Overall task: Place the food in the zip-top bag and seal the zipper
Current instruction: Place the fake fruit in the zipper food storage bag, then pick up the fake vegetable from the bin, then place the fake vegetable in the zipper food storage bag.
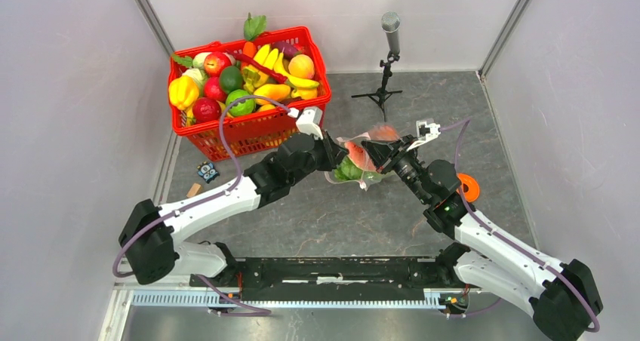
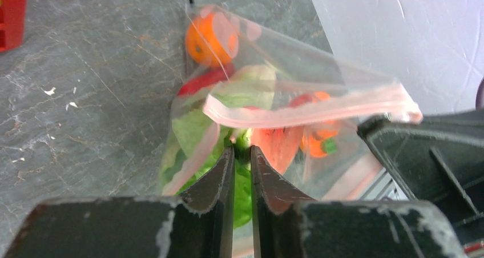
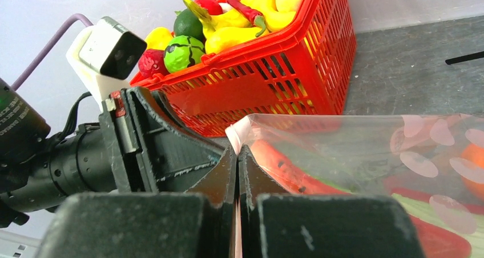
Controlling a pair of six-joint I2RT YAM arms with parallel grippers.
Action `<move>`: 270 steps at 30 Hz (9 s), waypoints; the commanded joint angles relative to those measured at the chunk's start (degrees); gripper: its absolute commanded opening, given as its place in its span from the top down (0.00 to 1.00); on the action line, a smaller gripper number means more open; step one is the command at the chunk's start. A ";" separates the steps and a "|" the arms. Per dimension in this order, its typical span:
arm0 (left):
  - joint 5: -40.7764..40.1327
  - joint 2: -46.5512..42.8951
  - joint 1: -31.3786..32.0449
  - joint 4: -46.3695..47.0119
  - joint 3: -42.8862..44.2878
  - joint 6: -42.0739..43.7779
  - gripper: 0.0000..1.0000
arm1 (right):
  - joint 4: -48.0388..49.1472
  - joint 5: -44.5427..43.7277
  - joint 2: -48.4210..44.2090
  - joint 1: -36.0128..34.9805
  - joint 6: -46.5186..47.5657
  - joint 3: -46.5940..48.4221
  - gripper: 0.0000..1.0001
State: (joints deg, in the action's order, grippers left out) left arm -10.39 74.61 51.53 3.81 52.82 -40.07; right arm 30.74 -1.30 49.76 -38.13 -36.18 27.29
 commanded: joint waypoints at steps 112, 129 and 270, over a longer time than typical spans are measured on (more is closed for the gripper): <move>-22.68 29.18 -24.02 -19.71 42.99 3.89 0.92 | -4.52 -7.32 -1.59 -1.24 7.09 4.84 0.98; -5.14 13.38 -24.02 -15.25 33.87 15.86 0.98 | -4.46 -7.46 -1.86 -1.24 6.48 4.52 0.98; 34.17 13.15 -6.08 -9.02 13.69 11.59 0.64 | 0.61 -5.87 -0.51 -5.91 8.71 5.98 1.00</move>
State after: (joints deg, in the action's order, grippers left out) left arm 23.00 88.58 45.21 -6.11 65.87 -28.05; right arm 27.90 -4.12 51.37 -43.51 -28.03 31.99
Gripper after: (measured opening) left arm 0.298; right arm 0.010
